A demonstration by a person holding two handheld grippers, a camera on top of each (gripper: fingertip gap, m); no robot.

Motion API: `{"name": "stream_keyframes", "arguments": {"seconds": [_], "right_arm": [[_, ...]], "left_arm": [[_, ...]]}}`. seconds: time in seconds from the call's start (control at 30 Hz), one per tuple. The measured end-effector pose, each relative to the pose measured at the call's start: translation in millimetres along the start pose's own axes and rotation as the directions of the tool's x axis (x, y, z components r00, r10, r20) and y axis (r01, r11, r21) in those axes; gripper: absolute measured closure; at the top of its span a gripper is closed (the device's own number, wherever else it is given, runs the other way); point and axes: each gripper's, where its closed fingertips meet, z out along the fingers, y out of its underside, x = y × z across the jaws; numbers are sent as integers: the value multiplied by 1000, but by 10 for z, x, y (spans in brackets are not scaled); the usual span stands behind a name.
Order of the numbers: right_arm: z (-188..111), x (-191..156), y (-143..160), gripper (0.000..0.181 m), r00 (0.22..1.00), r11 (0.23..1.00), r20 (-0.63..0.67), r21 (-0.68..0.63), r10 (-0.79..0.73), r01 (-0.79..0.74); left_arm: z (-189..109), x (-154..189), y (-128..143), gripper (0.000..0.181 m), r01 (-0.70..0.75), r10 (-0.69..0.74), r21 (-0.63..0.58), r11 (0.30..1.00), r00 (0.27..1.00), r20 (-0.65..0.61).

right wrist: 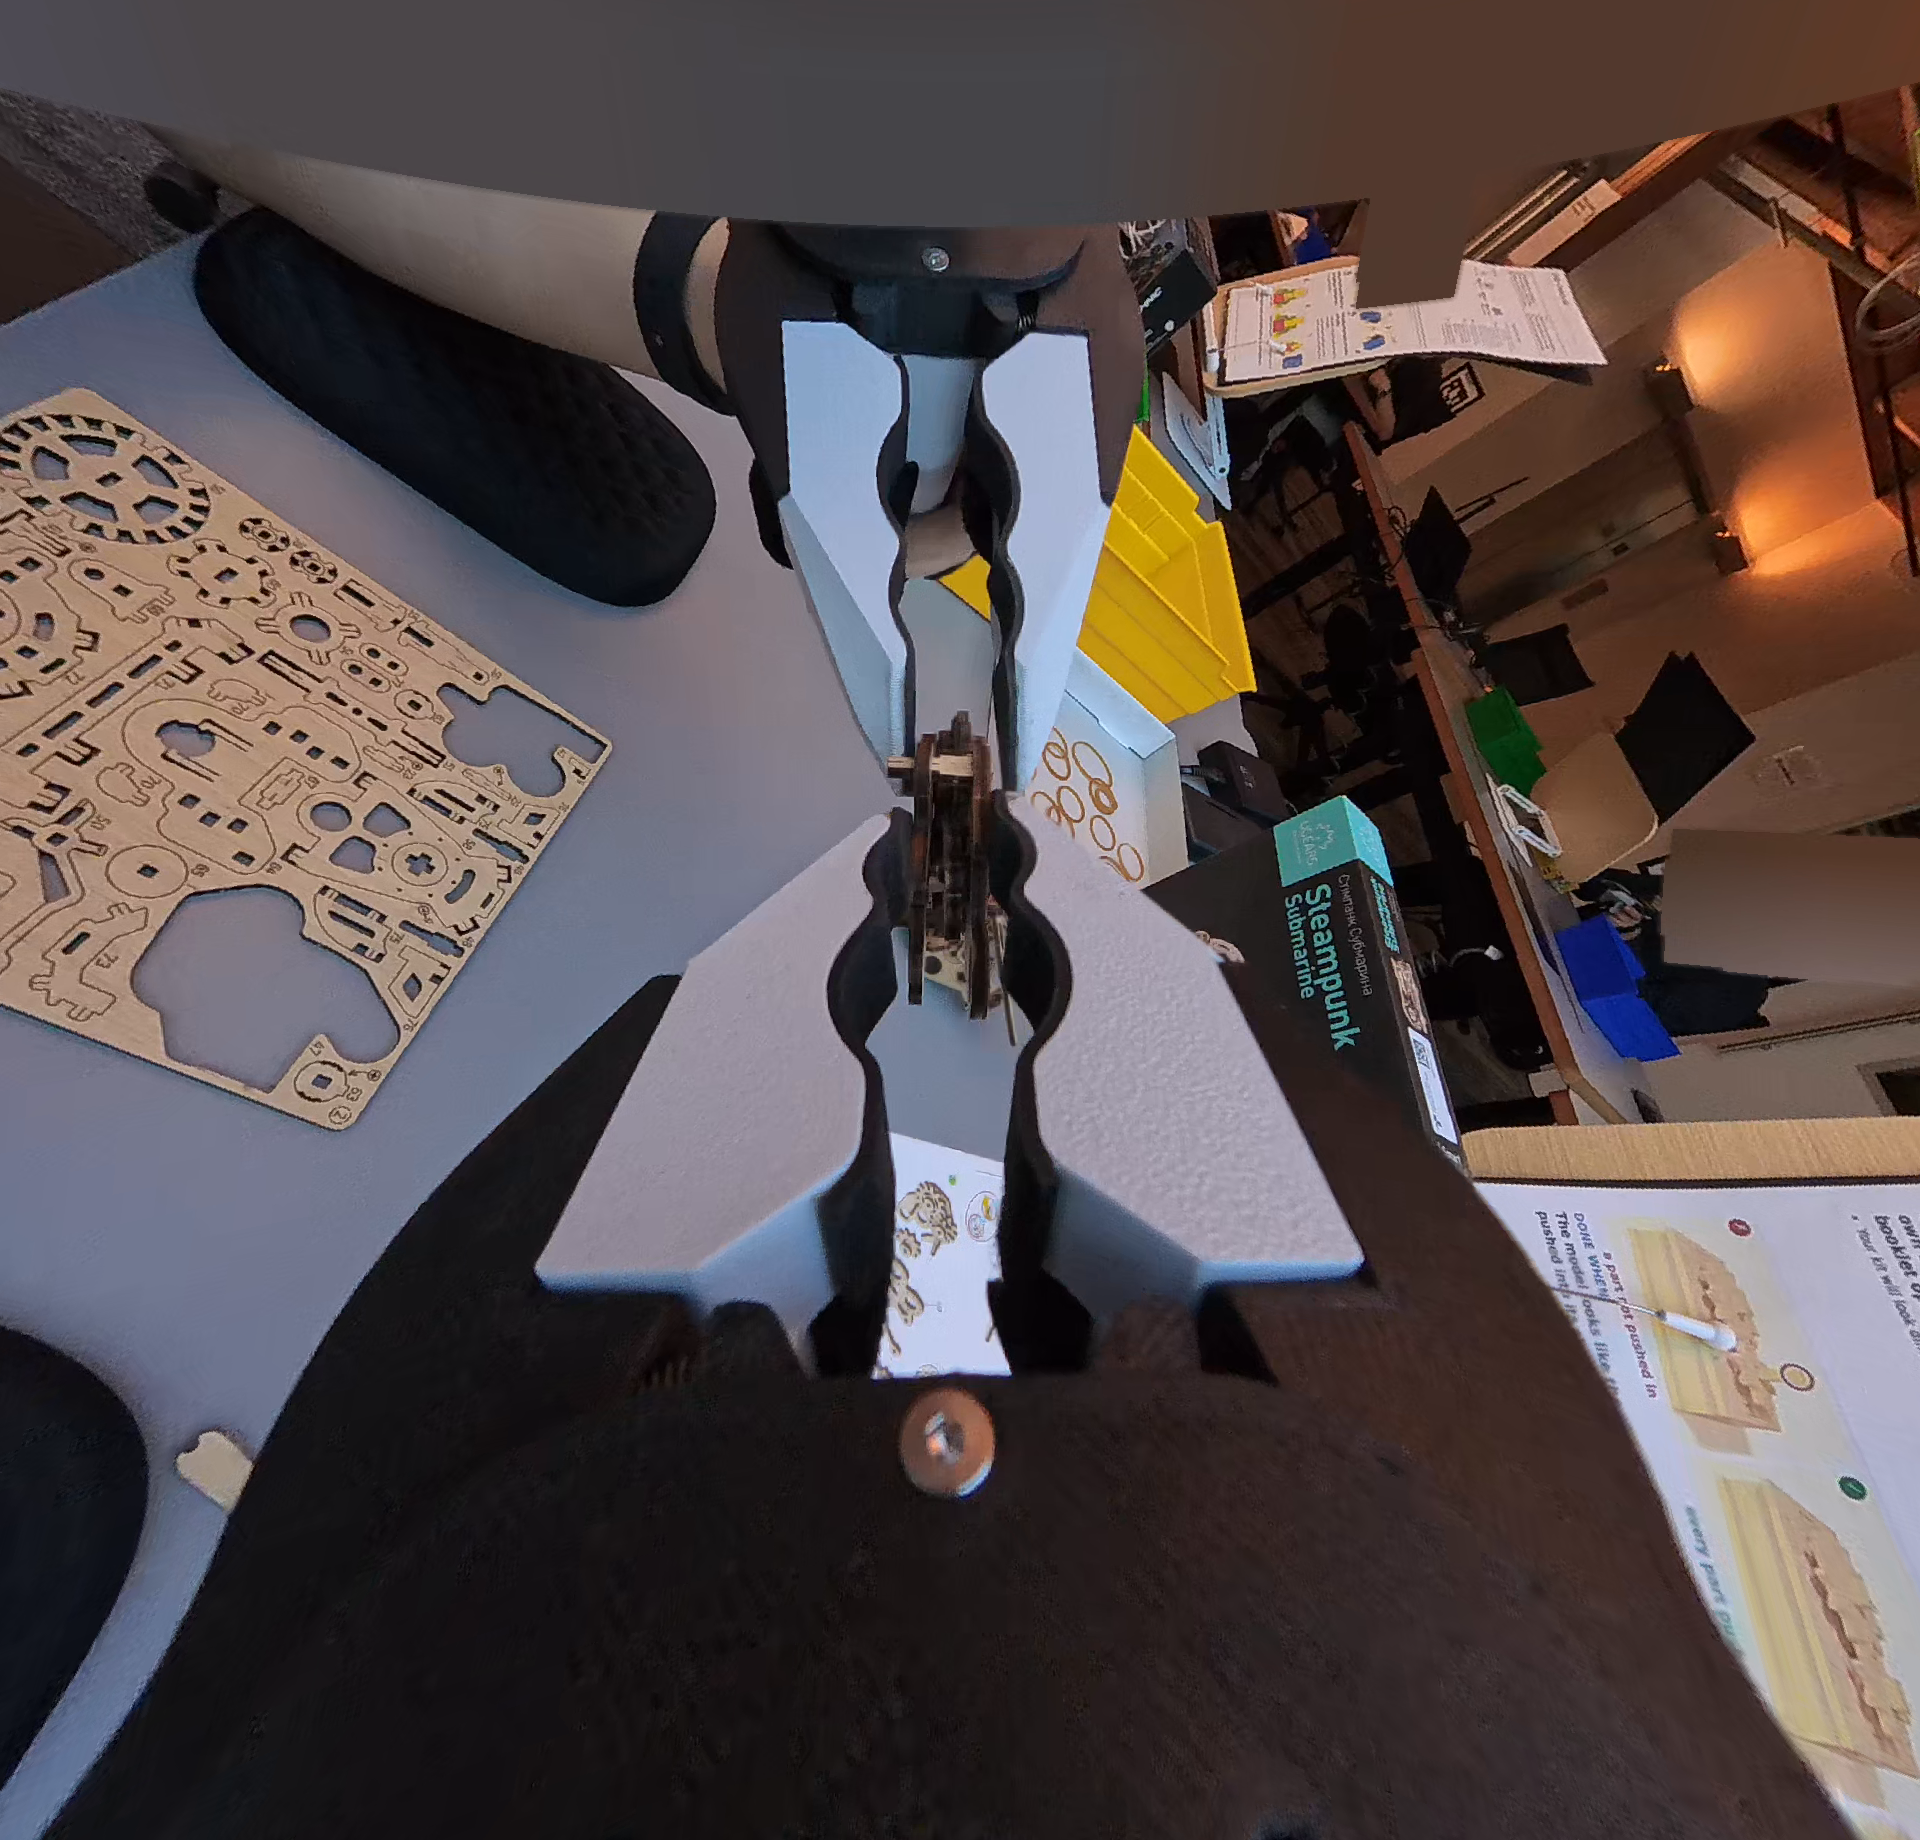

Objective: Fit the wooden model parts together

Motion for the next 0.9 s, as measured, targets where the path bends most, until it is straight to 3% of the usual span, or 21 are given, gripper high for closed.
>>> {"name": "stream_keyframes", "arguments": {"seconds": [0.37,0.8,0.9], "right_arm": [[3,-55,2,170,999,1000,23,1,-29,29],[26,-39,21,168,1000,1000,30,16,10,-10],[47,-31,51,166,999,998,3,-42,-42,42]], "left_arm": [[22,76,25,171,-133,133,-64,989,991,-6],[24,63,49,171,-108,107,-76,991,994,-14],[15,55,76,171,-71,68,-87,994,997,-34]]}}
